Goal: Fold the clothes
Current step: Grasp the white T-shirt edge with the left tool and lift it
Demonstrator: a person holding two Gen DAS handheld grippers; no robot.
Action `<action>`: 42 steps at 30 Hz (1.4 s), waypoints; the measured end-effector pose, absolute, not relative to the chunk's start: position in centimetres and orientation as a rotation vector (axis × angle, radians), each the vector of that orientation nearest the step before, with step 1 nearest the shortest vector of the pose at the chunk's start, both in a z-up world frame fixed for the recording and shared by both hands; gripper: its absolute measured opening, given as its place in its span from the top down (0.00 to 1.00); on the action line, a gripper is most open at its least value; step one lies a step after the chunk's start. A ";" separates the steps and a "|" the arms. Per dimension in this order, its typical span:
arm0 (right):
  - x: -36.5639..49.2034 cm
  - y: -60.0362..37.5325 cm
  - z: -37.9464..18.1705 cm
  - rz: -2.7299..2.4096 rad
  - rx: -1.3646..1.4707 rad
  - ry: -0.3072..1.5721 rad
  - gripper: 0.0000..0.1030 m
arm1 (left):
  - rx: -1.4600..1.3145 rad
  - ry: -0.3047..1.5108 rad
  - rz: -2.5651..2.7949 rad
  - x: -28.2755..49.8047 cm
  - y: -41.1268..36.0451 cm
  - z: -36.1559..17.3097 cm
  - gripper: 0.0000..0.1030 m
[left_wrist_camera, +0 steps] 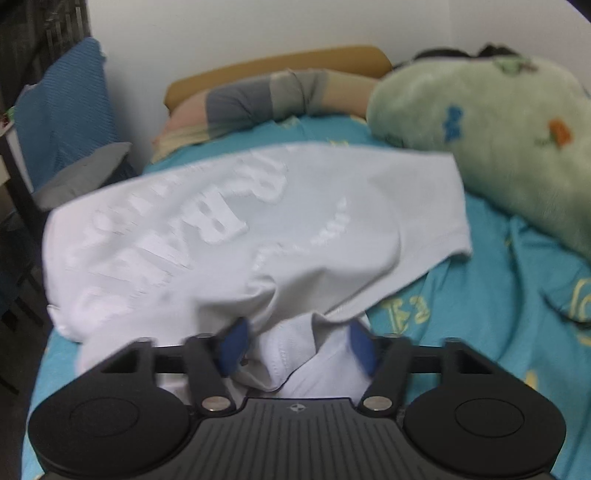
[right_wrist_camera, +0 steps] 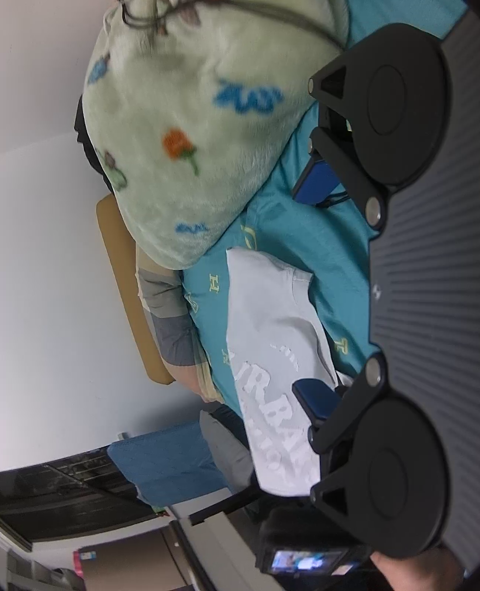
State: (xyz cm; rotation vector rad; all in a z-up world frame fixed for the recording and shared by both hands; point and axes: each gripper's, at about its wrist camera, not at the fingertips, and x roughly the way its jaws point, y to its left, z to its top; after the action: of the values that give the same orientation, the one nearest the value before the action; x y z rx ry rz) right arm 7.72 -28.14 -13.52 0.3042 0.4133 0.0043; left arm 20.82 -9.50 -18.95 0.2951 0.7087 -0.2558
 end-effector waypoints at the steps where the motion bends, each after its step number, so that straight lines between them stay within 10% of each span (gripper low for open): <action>1: 8.3 -27.9 -14.2 0.015 0.297 0.418 0.00 | 0.311 0.708 -0.262 21.0 -9.5 -19.5 0.61; 3: 9.1 -27.4 -15.4 0.037 0.286 0.423 0.00 | 0.331 0.662 -0.240 20.5 -9.0 -19.1 0.90; 27: 2.1 -18.9 -9.4 -0.006 -0.005 0.261 0.00 | -0.126 0.304 -0.282 4.0 3.9 3.0 0.92; 42: 9.0 -8.1 -7.7 -0.055 0.124 0.366 0.00 | -0.284 0.324 -0.284 3.9 12.3 1.7 0.92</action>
State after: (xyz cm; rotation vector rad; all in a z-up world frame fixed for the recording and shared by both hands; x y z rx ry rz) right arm 9.04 -8.10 -7.65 0.1239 0.3660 -0.0554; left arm 3.88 12.28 1.74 -0.2838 0.3236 -0.2844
